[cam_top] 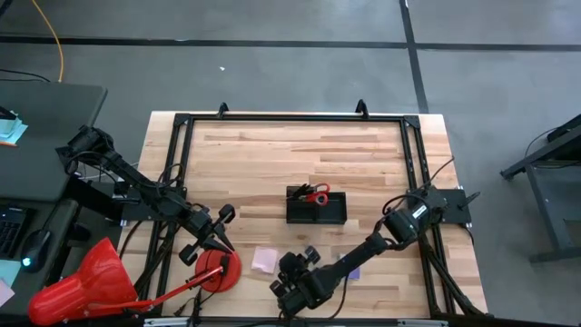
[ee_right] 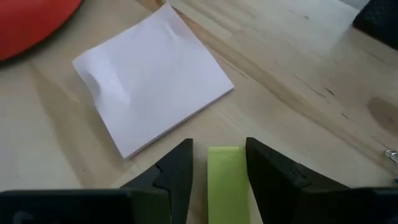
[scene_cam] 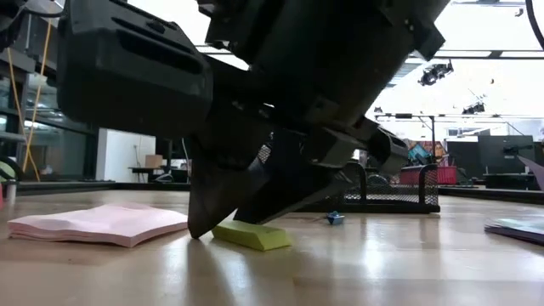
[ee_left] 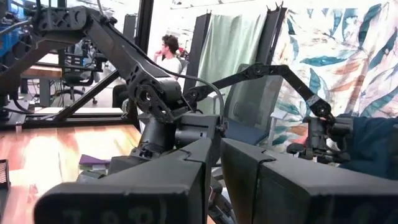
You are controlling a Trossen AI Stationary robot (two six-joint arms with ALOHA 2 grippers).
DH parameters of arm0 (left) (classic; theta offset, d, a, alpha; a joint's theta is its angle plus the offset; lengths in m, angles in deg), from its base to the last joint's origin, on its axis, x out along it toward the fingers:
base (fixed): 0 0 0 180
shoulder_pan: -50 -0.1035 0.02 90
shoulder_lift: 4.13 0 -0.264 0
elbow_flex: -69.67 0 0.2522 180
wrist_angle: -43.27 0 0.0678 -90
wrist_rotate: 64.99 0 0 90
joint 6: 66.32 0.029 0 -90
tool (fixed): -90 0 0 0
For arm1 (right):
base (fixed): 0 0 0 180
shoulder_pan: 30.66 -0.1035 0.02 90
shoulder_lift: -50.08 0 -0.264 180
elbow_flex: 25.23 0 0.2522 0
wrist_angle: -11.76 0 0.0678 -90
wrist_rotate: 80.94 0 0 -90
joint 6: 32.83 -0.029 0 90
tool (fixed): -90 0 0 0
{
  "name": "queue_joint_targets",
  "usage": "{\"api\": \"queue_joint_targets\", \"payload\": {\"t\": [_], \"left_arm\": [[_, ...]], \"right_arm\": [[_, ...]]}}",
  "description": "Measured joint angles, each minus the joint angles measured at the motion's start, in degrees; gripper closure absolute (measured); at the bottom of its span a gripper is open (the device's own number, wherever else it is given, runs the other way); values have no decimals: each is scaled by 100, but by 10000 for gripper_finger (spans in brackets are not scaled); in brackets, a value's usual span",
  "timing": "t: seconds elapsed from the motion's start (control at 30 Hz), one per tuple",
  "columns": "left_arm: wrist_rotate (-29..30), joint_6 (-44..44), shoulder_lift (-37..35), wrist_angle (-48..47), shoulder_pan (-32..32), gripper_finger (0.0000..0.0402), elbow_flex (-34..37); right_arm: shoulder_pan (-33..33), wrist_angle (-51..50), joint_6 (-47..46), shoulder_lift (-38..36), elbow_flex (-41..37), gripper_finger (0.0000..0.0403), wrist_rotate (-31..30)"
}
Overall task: Pick and place office supplies into organizer
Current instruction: Put the yellow eraser into the black desk organizer
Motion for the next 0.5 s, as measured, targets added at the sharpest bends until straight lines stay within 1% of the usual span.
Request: {"api": "queue_joint_targets", "payload": {"t": [0.13, 0.3, 0.5], "left_arm": [[1, 2, 0, -48, 0, 373, 0], [1, 1, 0, -67, 0, 373, 0], [1, 3, 0, -61, 0, 373, 0]], "right_arm": [[-171, 4, -92, 43, -16, 263, -412], [-331, -107, -236, 63, -20, 263, -552], [-472, -56, 15, 198, -13, 263, -914]]}}
